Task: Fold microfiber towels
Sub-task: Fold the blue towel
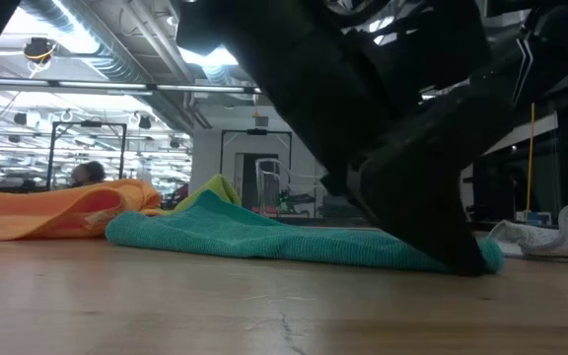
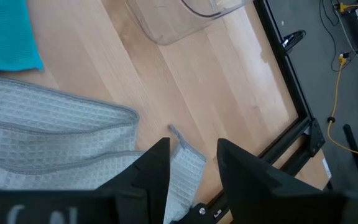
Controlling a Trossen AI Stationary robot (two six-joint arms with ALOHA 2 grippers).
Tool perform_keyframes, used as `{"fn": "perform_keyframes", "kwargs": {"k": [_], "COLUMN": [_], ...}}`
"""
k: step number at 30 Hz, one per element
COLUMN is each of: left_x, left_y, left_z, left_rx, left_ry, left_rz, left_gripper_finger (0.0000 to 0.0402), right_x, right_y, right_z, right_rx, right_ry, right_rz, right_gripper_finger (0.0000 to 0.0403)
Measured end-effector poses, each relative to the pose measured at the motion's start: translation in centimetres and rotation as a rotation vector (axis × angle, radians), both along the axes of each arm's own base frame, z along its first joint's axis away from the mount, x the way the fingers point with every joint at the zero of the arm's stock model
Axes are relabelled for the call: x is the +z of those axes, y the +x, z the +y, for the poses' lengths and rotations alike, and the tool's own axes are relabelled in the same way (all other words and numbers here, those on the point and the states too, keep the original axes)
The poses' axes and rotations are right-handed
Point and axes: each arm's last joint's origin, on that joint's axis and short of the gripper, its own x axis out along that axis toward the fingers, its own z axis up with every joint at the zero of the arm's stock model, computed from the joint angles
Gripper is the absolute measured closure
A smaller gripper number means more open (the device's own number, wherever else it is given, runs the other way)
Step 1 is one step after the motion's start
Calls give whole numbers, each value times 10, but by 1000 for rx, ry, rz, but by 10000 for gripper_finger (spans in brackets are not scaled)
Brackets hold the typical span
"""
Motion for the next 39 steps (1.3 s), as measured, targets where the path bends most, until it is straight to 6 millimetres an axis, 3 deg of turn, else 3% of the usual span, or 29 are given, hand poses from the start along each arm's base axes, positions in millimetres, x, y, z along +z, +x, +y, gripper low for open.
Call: {"fn": "perform_keyframes", "kwargs": {"k": [8,13,17,19,24,28,33,39], "left_x": [-1,12,42,54,63,63,61,61], "left_y": [0,-7,-17,-22,-34,-40,-42,-42], "left_z": [1,-3,-12,-16,-28,-34,-32,-33], "left_rx": [-10,-39,-56,-66,-89,-100,-99,-99], "left_ry": [-7,-15,-7,-7,16,36,52,49], "left_rz": [14,36,32,29,46,69,105,98], "left_gripper_finger": [392,400,401,401,401,401,401,401], "right_x": [0,-1,-1,-1,-2,-21,-63,-95], "right_y": [1,9,15,19,29,39,47,44], "right_z": [1,5,9,9,16,29,39,38], "right_rx": [12,24,93,142,353,616,933,1077], "right_ry": [4,52,58,28,42,196,288,245], "right_rz": [-3,-82,-112,-130,-105,-86,-198,-355], "right_gripper_finger": [267,267,267,267,267,267,267,267]}}
